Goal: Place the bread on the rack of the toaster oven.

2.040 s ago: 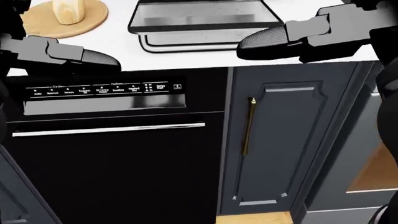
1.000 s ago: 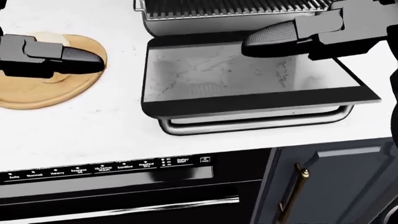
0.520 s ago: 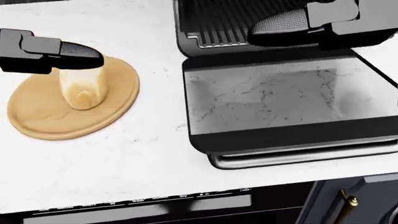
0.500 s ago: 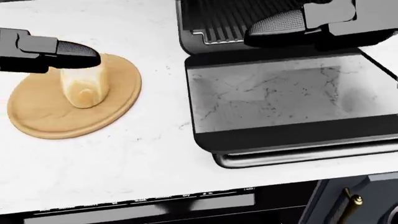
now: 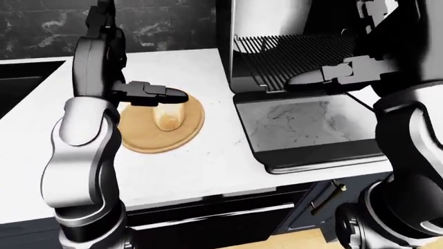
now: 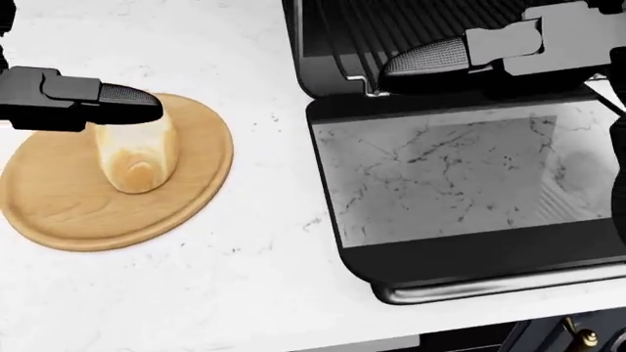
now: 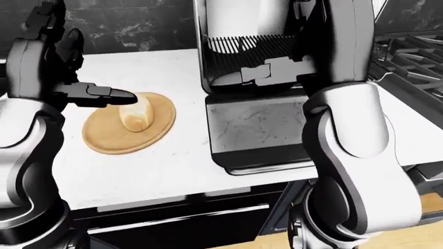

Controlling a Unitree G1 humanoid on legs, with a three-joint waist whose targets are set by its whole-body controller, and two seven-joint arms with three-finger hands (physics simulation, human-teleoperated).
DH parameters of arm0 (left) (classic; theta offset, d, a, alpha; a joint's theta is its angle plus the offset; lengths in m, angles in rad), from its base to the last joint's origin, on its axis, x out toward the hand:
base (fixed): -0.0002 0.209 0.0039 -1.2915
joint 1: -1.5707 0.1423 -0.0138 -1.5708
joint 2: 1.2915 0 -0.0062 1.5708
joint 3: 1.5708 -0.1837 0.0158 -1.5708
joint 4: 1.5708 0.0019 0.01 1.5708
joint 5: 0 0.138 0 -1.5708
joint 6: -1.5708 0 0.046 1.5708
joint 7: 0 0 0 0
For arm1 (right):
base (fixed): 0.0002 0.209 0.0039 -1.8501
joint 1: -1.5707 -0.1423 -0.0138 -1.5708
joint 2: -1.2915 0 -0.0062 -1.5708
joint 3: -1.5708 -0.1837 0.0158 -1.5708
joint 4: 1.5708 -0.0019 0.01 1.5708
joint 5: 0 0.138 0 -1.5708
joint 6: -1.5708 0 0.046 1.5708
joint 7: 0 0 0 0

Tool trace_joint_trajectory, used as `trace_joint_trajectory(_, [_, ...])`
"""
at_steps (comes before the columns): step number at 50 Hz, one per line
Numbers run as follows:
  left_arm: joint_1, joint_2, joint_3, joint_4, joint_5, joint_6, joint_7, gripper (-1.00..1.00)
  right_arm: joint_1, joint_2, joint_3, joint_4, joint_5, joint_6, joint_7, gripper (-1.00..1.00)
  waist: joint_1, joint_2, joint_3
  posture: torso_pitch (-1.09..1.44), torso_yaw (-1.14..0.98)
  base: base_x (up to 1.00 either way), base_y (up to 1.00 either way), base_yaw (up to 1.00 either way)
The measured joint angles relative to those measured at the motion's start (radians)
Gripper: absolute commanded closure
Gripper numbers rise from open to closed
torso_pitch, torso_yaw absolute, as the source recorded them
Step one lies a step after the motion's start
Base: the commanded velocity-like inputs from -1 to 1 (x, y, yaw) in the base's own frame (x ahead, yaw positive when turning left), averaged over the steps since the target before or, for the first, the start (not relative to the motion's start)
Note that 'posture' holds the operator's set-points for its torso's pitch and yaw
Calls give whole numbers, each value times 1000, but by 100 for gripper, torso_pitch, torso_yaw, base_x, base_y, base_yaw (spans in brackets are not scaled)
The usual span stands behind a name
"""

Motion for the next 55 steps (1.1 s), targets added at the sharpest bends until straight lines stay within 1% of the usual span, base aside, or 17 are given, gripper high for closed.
trace_joint_trajectory(2, [-5,5,8,-12,3,0,-1,-100,-3,-7,3,-11,3,-9,0,-100,2,-6,-9,0,0,0,0,0])
trace_joint_trajectory(5, [-12,7,11,-32,7,-12,-1,-100,-5,-12,-7,-23,2,-25,1,-100,0,2,-10,0,0,0,0,0])
trace_joint_trajectory(10, [-16,9,-1,-14,4,1,-13,-100,-20,-24,-21,-16,9,7,-5,-100,-5,9,0,0,0,0,0,0])
trace_joint_trajectory(16, [-16,17,-2,-7,12,5,-24,-100,-33,-37,-30,-44,30,29,-19,-100,-8,6,3,0,0,0,0,0])
trace_joint_trajectory(21, [-13,39,-15,0,48,6,-54,-100,-31,-47,-47,-78,57,51,-32,-100,-7,2,4,0,0,0,0,0])
trace_joint_trajectory(26, [-18,46,-15,19,92,6,-95,-100,-31,-61,-63,-98,87,70,-53,-100,-5,0,6,0,0,0,0,0])
trace_joint_trajectory(31, [-36,47,-17,74,133,-21,-135,-100,-13,-71,-71,-117,115,76,-72,-100,-1,-3,7,0,0,0,0,0])
trace_joint_trajectory(34, [-58,48,-14,135,148,-52,-149,-100,-1,-75,-76,-124,129,76,-82,-100,0,-4,7,0,0,0,0,0])
trace_joint_trajectory(39, [-93,52,-27,249,171,-115,-167,-100,41,-73,-92,-160,153,75,-100,-100,4,-8,5,0,0,0,0,0])
trace_joint_trajectory(42, [-105,57,-36,313,189,-155,-184,-100,69,-78,-111,-178,172,76,-107,-100,5,-8,4,0,0,0,0,0])
trace_joint_trajectory(47, [-114,53,-43,380,227,-203,-213,-100,97,-101,-164,-209,219,84,-136,-100,6,-10,3,0,0,0,0,0])
trace_joint_trajectory(50, [-121,47,-43,406,244,-219,-229,-100,103,-120,-189,-219,259,86,-160,-100,7,-11,2,0,0,0,0,0])
trace_joint_trajectory(55, [-128,42,-45,456,264,-260,-246,-100,113,-163,-214,-218,333,77,-207,-100,7,-13,-2,0,0,0,0,0])
